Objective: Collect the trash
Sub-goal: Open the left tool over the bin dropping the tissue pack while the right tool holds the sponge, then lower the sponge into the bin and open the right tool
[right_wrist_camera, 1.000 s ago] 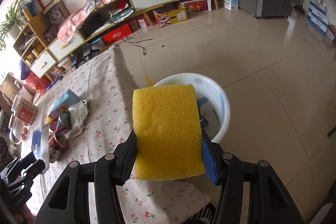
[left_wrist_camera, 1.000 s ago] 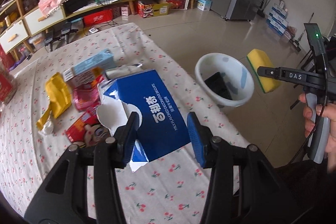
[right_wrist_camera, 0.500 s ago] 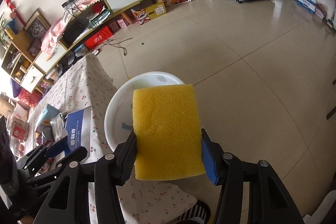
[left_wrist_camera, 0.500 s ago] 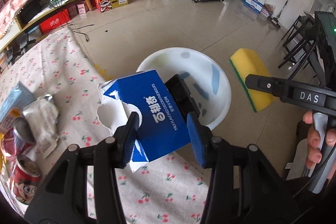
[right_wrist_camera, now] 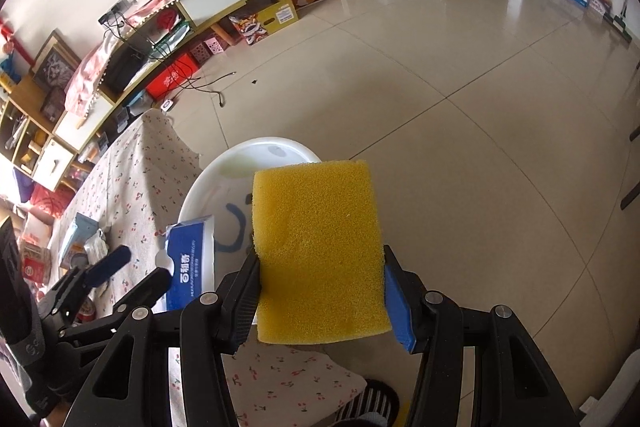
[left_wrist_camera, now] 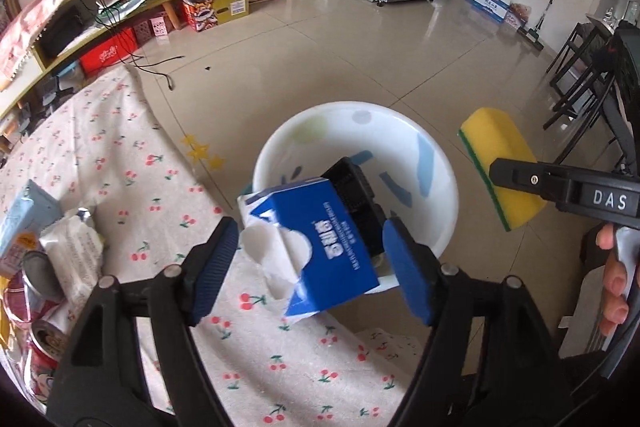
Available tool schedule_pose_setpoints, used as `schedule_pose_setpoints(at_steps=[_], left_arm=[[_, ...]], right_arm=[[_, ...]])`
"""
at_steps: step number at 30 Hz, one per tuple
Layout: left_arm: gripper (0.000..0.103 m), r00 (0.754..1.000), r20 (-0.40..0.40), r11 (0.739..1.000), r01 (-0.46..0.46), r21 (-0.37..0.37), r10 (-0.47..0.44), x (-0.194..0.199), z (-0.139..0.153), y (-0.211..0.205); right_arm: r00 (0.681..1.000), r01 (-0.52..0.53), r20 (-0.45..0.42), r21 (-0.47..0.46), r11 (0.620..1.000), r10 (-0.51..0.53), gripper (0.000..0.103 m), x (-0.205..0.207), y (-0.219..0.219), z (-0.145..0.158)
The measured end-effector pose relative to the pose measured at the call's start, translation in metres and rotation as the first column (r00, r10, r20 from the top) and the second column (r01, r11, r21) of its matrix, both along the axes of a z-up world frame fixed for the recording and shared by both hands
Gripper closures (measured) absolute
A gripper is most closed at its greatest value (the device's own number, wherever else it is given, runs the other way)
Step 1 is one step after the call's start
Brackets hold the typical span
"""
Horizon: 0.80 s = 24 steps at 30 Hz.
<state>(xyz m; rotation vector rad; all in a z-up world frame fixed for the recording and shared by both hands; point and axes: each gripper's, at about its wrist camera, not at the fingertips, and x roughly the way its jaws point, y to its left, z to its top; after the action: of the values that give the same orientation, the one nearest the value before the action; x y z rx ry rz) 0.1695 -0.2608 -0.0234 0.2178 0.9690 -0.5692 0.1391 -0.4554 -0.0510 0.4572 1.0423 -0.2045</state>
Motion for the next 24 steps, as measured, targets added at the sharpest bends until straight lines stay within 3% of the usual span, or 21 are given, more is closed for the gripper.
schedule_pose_setpoints(at_steps=[12, 20, 21, 23, 24], left_arm=[[0.024, 0.997, -0.024, 0.997, -0.069, -0.043, 0.068, -0.002, 0.016, 0.052], [0.018, 0.995, -0.024, 0.994, -0.102, -0.033, 0.101, -0.012, 0.016, 0.09], [0.016, 0.994, -0.022, 0.994, -0.108, -0.027, 0.107, -0.014, 0.015, 0.094], [0.016, 0.993, -0.021, 0.993, -0.12, -0.016, 0.119, -0.017, 0.014, 0.102], [0.016, 0.992, -0.021, 0.992, -0.125, -0.014, 0.125, -0.018, 0.015, 0.106]], right_arm=[[0.999, -0.034, -0.03, -0.011, 0.999, 0.034, 0.046, 0.024, 0.022, -0.005], [0.998, -0.034, -0.052, -0.006, 0.999, 0.034, 0.044, 0.039, 0.033, -0.012], [0.998, -0.034, -0.05, 0.002, 0.999, 0.034, 0.042, 0.04, 0.033, -0.013], [0.998, -0.03, -0.053, 0.008, 1.0, 0.031, 0.027, 0.043, 0.035, -0.014], [0.998, -0.027, -0.053, 0.004, 1.0, 0.027, 0.026, 0.043, 0.036, -0.013]])
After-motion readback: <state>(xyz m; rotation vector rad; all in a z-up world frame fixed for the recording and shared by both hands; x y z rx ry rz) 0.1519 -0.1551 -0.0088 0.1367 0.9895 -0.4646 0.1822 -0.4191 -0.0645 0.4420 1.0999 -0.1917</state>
